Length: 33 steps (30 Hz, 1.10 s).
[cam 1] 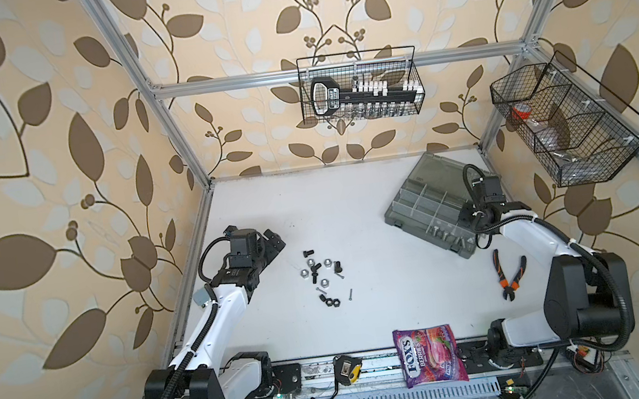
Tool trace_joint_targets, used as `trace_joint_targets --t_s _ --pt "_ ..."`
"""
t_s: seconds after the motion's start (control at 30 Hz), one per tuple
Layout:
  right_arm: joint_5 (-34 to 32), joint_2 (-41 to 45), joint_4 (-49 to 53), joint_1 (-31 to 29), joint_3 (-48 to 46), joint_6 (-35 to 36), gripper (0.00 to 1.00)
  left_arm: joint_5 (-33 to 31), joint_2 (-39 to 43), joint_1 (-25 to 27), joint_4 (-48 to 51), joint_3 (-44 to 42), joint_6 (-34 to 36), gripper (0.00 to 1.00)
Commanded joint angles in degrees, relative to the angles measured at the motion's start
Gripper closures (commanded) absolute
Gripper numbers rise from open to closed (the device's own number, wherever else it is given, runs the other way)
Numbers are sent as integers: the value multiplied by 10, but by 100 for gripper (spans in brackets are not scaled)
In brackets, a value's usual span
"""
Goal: Sort the screws and nuts into containers
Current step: 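Move the right gripper back over the pile of nuts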
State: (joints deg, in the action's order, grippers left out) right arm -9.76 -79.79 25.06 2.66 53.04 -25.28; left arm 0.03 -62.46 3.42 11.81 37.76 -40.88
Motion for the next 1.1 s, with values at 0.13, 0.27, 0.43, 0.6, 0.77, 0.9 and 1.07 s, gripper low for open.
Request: trace_joint_targets --t_s 0.13,0.27,0.43,0.6,0.77,0.9,1.07 --pt "-13 28 58 -205 42 9 57 -3 -6 2 -10 29 0 1" --pt "-19 9 66 -339 53 -13 57 -8 -6 2 -9 28 -7 1" --pt "-9 -48 49 -463 81 -28 57 -8 -6 2 -11 26 -14 1" --pt "11 -125 32 -531 129 -23 57 -8 -2 2 -5 24 -14 1" --pt "6 -198 38 -598 186 19 58 -20 13 2 9 20 -11 1" --pt "27 -234 51 -632 211 46 57 -39 29 2 24 18 -8 1" --pt "71 -262 58 -651 214 77 55 -49 40 2 28 14 -8 1"
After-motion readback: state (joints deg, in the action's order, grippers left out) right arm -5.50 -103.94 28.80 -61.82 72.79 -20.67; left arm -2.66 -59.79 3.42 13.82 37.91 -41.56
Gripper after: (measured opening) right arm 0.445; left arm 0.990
